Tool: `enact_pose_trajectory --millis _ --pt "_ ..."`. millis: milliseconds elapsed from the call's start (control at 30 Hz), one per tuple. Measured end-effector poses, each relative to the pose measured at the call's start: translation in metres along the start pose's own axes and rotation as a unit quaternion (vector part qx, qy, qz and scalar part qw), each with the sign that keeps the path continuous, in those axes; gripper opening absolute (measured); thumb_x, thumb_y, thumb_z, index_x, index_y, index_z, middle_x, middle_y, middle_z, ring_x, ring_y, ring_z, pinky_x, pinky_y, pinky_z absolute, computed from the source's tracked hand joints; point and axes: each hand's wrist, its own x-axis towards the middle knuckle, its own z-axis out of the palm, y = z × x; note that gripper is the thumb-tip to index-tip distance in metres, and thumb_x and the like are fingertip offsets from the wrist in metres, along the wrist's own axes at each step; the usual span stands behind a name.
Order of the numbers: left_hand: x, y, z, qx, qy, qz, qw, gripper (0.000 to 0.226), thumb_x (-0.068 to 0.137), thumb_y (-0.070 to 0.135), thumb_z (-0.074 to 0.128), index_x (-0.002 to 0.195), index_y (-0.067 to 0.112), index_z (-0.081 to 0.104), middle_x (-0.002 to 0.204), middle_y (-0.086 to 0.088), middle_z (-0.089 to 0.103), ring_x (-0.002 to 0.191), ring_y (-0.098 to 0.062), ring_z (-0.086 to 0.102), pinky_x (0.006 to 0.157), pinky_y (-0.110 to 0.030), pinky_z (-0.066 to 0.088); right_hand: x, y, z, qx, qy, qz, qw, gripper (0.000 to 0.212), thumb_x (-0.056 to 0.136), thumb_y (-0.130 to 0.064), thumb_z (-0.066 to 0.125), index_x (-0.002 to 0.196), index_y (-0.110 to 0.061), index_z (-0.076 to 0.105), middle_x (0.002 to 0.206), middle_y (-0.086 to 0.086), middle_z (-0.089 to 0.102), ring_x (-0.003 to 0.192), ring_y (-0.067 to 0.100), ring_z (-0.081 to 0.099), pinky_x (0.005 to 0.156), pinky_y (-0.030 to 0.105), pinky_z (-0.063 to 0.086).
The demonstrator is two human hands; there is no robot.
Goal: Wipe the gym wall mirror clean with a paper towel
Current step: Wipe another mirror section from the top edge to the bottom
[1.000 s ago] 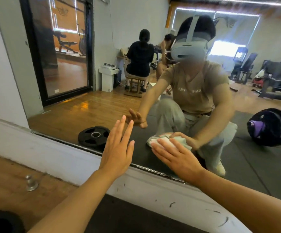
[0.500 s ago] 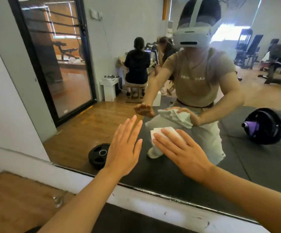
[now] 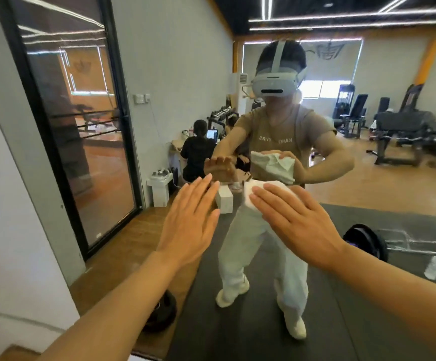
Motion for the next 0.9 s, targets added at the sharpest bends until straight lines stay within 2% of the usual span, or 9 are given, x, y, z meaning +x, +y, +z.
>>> enact_pose_trajectory --millis 133,300,467,567,667,767,900 --pt "0.086 0.014 -0.063 -0.014 0.042 0.031 0.999 0.056 0.104 0.039 0.036 0.155 0.016 0.033 0.162 -0.001 0.026 0.15 -0.009 0.012 0.122 -0.022 -0.006 0.068 0.066 -0.05 -0.02 0.079 0.002 0.997 0.046 0.097 -0.014 0.063 0.141 -0.006 0.054 0.147 0.012 0.052 0.135 0.03 0.05 0.106 0.043 0.038" --pt "0.164 0.036 -0.112 -0.007 0.077 0.051 0.996 0.06 0.103 0.044 0.029 0.156 0.017 0.029 0.164 -0.003 0.024 0.152 -0.016 0.015 0.123 -0.024 -0.006 0.118 0.13 -0.09 -0.041 0.134 0.02 0.99 0.04 0.1 -0.019 0.056 0.136 -0.004 0.058 0.14 0.015 0.058 0.129 0.032 0.054 0.105 0.046 0.041" --pt "0.218 0.058 -0.129 0.021 0.113 0.056 0.992 0.061 0.102 0.044 0.028 0.156 0.016 0.029 0.164 -0.005 0.024 0.151 -0.017 0.013 0.122 -0.022 -0.011 0.145 0.187 -0.108 -0.085 0.195 0.011 0.977 0.045 0.095 -0.015 0.068 0.137 -0.005 0.057 0.14 0.016 0.058 0.129 0.032 0.055 0.102 0.05 0.046" --pt "0.252 0.073 -0.137 0.035 0.149 0.06 0.986 0.06 0.102 0.043 0.028 0.156 0.017 0.03 0.164 -0.007 0.024 0.151 -0.018 0.013 0.12 -0.021 -0.013 0.165 0.22 -0.125 -0.105 0.232 0.002 0.967 0.057 0.088 -0.015 0.076 0.138 -0.005 0.051 0.138 0.016 0.059 0.128 0.032 0.053 0.103 0.048 0.043" --pt "0.292 0.085 -0.146 0.052 0.184 0.053 0.98 0.063 0.101 0.049 0.021 0.157 0.019 0.026 0.166 -0.005 0.02 0.153 -0.022 0.014 0.123 -0.03 -0.006 0.192 0.251 -0.143 -0.122 0.266 0.007 0.956 0.067 0.079 -0.02 0.083 0.135 -0.006 0.05 0.136 0.017 0.06 0.125 0.033 0.053 0.103 0.046 0.041" --pt "0.337 0.091 -0.16 0.076 0.234 0.047 0.968 0.062 0.102 0.05 0.021 0.155 0.019 0.029 0.164 -0.007 0.025 0.152 -0.027 0.021 0.12 -0.04 0.003 0.227 0.288 -0.164 -0.152 0.303 0.007 0.941 0.062 0.08 -0.023 0.083 0.133 -0.005 0.056 0.133 0.016 0.062 0.121 0.032 0.056 0.099 0.042 0.04" --pt "0.4 0.092 -0.194 0.07 0.289 0.047 0.954 0.059 0.104 0.05 0.027 0.156 0.021 0.031 0.165 -0.004 0.023 0.153 -0.025 0.017 0.121 -0.035 0.001 0.283 0.329 -0.192 -0.183 0.335 0.029 0.924 0.059 0.079 -0.019 0.083 0.131 -0.003 0.059 0.131 0.017 0.062 0.119 0.036 0.059 0.095 0.043 0.041"
